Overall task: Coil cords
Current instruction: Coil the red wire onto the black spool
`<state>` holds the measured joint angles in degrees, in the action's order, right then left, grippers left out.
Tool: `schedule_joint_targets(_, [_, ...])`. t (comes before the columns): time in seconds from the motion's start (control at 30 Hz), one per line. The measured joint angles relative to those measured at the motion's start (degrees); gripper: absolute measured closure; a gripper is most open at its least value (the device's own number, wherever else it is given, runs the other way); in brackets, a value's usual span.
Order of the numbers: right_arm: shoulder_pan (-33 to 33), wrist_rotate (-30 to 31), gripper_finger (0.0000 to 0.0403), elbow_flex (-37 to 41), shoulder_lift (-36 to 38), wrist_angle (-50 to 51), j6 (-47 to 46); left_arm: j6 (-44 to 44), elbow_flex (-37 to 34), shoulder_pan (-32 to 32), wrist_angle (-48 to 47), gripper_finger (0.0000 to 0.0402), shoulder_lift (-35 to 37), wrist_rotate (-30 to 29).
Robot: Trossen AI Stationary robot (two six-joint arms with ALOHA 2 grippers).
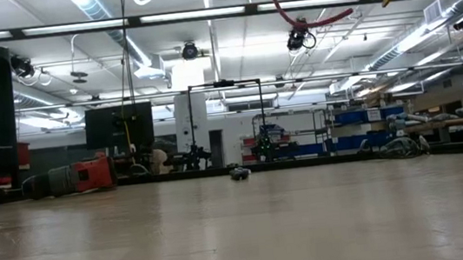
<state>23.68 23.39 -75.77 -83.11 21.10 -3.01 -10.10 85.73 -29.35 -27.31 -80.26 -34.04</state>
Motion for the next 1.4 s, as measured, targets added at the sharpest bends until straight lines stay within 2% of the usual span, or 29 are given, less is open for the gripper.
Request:
schedule_joint_targets(0.43, [-5.4, -8.1, 0.0402, 0.0, -0.2, 5.5, -6.1, -9.4, 0.0, 0.5, -10.5, 0.0318, -0.2, 2.0])
schedule_joint_targets(0.87, [-7.8, -9.7, 0.0402, -0.1, -0.2, 5.4, -6.0, -8.0, 0.3, 7.1, -11.5, 0.0321, -3.0, 5.3])
schedule_joint_targets(1.07, [-9.2, -10.1, 0.0402, -0.1, -0.2, 6.1, -6.0, -5.3, 4.5, 9.1, -13.3, 0.0321, -3.7, 6.6])
schedule_joint_targets(1.4, [-11.3, -11.6, 0.0402, -0.1, -0.2, 6.2, -5.2, -4.0, 19.9, 12.2, -30.8, 0.0321, -15.5, 6.7])
